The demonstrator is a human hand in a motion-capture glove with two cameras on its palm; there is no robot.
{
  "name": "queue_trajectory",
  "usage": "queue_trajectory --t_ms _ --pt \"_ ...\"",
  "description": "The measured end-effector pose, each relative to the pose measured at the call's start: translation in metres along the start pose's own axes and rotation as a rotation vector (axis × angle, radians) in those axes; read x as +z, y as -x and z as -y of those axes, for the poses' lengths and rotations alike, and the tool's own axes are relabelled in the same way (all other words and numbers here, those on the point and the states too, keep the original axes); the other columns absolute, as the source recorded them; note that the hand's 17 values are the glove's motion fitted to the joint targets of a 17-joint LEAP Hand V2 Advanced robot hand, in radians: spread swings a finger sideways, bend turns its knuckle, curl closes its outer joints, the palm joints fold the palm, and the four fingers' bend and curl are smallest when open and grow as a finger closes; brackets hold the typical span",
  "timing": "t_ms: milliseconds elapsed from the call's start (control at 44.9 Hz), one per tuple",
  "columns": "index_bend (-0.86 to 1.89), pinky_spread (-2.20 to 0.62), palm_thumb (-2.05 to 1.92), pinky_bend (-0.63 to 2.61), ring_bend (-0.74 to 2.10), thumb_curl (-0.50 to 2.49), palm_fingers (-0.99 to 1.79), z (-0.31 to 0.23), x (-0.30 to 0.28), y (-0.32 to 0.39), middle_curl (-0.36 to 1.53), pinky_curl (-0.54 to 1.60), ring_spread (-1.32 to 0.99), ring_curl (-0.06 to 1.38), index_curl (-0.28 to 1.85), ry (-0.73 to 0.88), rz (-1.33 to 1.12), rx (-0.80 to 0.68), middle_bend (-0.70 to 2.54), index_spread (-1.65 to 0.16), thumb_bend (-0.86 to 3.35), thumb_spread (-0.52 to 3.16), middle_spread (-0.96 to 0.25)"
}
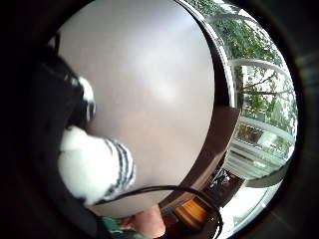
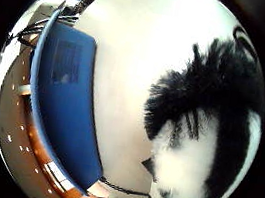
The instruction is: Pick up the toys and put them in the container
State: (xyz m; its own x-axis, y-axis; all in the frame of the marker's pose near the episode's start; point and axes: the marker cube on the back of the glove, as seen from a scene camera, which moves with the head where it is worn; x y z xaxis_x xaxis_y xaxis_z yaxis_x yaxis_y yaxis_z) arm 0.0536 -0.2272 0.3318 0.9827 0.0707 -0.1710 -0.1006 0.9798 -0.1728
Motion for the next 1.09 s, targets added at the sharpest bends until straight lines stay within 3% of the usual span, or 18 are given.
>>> queue_trajectory --t_ms 201,513,646,847,1092 --pt "0.63 -0.29 0.59 0.97 0.86 0.70 1.13 -0.042 -0.057 -0.014 0.58 0.42 -0.38 0.56 0.60 0.033 0.053 -0.004 0.78 -0.34 0.06 0.78 -0.24" --pt "0.75 -0.32 0.59 1.04 0.99 0.81 1.02 -0.087 -0.245 0.006 0.68 0.51 -0.41 0.65 0.74 -0.187 0.017 -0.023 0.96 -0.30 0.01 0.60 -0.18" --pt "0.78 -0.33 0.59 1.06 1.02 0.85 0.98 -0.105 -0.296 0.055 0.71 0.55 -0.41 0.68 0.79 -0.259 -0.019 -0.072 1.00 -0.30 0.00 0.55 -0.16" --pt "0.79 -0.33 0.59 1.09 1.06 0.90 0.93 -0.112 -0.326 0.148 0.73 0.59 -0.41 0.71 0.84 -0.335 -0.010 -0.194 1.04 -0.29 -0.01 0.51 -0.14" --pt "0.78 -0.33 0.58 1.11 1.07 0.94 0.75 -0.115 -0.324 0.250 0.74 0.64 -0.40 0.73 0.89 -0.341 0.008 -0.287 1.05 -0.29 -0.01 0.53 -0.14"
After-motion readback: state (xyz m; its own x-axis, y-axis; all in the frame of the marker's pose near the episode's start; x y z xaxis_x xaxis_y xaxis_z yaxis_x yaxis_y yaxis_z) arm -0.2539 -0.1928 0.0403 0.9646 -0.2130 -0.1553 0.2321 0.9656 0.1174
